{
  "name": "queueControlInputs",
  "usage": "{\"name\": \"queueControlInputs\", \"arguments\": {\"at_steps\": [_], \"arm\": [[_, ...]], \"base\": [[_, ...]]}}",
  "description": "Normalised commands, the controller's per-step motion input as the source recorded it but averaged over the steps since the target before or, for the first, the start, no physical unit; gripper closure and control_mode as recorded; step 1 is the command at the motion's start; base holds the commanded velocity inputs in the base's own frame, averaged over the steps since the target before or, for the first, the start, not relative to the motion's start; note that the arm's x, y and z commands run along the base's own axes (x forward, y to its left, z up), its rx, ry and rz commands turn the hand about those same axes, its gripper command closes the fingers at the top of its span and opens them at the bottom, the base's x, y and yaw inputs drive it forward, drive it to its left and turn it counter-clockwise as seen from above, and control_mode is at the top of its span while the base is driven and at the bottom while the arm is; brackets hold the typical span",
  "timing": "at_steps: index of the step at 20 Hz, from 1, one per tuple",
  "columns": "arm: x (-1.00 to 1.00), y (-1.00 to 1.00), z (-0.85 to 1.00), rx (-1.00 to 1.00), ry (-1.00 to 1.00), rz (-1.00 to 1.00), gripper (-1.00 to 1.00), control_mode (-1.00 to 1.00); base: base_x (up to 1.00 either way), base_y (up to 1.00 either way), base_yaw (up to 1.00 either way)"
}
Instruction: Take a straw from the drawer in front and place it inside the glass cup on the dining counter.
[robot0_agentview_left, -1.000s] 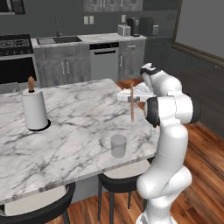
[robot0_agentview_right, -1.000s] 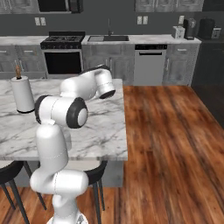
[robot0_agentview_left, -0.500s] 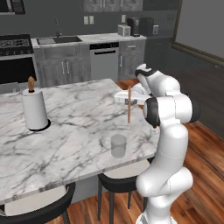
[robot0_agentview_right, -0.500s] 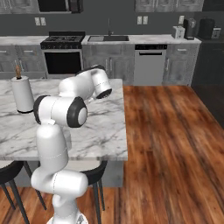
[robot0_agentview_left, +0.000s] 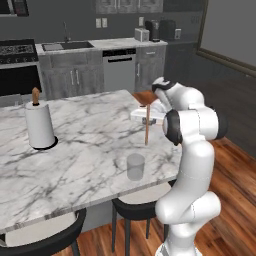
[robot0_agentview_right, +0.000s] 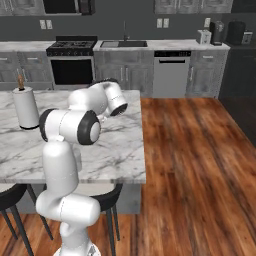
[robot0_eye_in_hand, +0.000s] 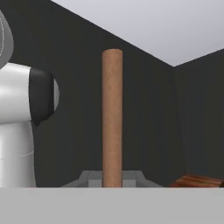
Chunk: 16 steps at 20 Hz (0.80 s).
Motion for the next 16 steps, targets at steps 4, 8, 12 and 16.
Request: {"name": "queueControlInputs", "arguments": {"at_steps": [4, 8, 12, 16], "arm": [[0.0, 0.0, -0.38, 0.02, 0.0, 0.0, 1.0, -1.0], [0.0, 0.03, -0.32, 0.01, 0.0, 0.0, 1.0, -1.0], [0.0, 0.14, -0.14, 0.02, 0.0, 0.0, 1.0, -1.0], [0.0, 0.24, -0.01, 0.02, 0.0, 0.0, 1.0, -1.0]], "base": [[0.0, 0.0, 0.0], [0.0, 0.0, 0.0], [0.0, 0.0, 0.0], [0.0, 0.0, 0.0]]}}
